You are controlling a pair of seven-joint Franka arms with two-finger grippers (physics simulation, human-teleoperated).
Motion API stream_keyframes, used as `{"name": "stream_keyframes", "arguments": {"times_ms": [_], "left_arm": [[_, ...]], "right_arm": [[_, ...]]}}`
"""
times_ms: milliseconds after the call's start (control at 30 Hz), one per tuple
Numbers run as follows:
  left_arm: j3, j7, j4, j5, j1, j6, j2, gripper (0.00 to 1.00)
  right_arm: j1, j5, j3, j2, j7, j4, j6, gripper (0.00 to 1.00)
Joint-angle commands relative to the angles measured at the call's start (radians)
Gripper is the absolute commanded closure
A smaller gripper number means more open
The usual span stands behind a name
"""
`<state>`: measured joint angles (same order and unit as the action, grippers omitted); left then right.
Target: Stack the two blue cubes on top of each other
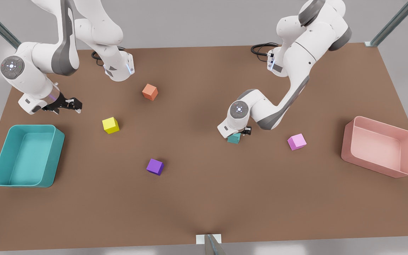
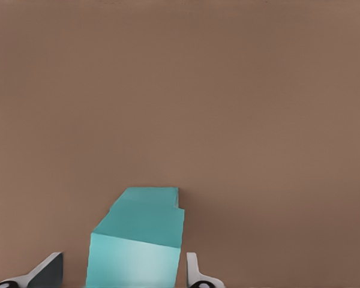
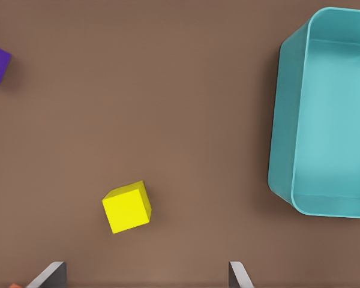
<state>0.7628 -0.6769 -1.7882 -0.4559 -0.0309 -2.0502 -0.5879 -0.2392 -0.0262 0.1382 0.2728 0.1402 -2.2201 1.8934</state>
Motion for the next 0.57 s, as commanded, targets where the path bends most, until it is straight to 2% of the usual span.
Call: {"name": "stream_keyframes", "arguments": {"times_ms": [0, 33, 67, 100, 133, 200, 233, 267, 300, 333, 367, 433, 533], "left_arm": [[0.012, -0.121, 0.013, 0.009, -0.009, 0.021, 0.042, 0.00], [0.024, -0.121, 0.044, 0.011, -0.009, 0.063, 0.050, 0.00], [0.043, -0.099, 0.194, 0.013, -0.015, 0.201, 0.050, 0.00], [0.046, 0.022, 0.407, 0.016, -0.015, 0.373, 0.030, 0.00], [0.029, 0.115, 0.536, 0.013, -0.024, 0.467, 0.010, 0.00], [-0.106, 0.312, 0.688, 0.005, -0.017, 0.605, 0.003, 0.00], [-0.108, 0.355, 0.741, 0.022, -0.060, 0.662, 0.005, 0.00], [-0.300, 0.463, 0.741, 0.179, -0.018, 0.719, 0.052, 0.00], [-0.554, 0.536, 0.711, 0.459, 0.011, 0.705, 0.164, 0.00], [-0.645, 0.585, 0.471, 0.502, 0.035, 0.511, 0.331, 0.00], [-0.710, 0.649, 0.316, 0.503, 0.051, 0.420, 0.431, 0.00], [-0.717, 0.658, 0.394, 0.508, 0.037, 0.420, 0.395, 0.00], [-0.714, 0.646, 0.412, 0.503, 0.052, 0.429, 0.378, 0.00]], "right_arm": [[0.000, 0.000, 0.000, 0.002, 0.001, 0.000, 0.000, 0.00], [0.000, 0.000, 0.000, 0.000, 0.001, 0.000, 0.001, 0.00], [0.000, 0.000, 0.000, 0.000, 0.001, 0.000, 0.001, 0.00], [0.000, 0.000, 0.000, 0.000, 0.001, 0.000, 0.001, 0.00], [0.000, 0.000, 0.000, 0.002, 0.001, 0.000, 0.000, 0.00], [0.000, 0.000, 0.000, 0.000, 0.001, 0.004, 0.001, 0.00], [0.000, 0.000, 0.000, -0.001, -0.001, 0.013, -0.007, 0.00], [-0.008, 0.000, 0.000, -0.010, 0.001, 0.033, -0.023, 0.00], [-0.006, 0.000, 0.001, -0.017, -0.001, 0.036, -0.023, 0.00], [-0.011, 0.000, 0.001, -0.017, 0.001, 0.040, -0.031, 0.00], [-0.012, 0.000, 0.006, -0.020, 0.001, 0.043, -0.030, 0.00], [-0.018, 0.000, 0.000, -0.020, 0.015, 0.056, -0.043, 0.00], [-0.028, 0.000, 0.000, -0.026, 0.039, 0.062, -0.053, 0.00]]}}
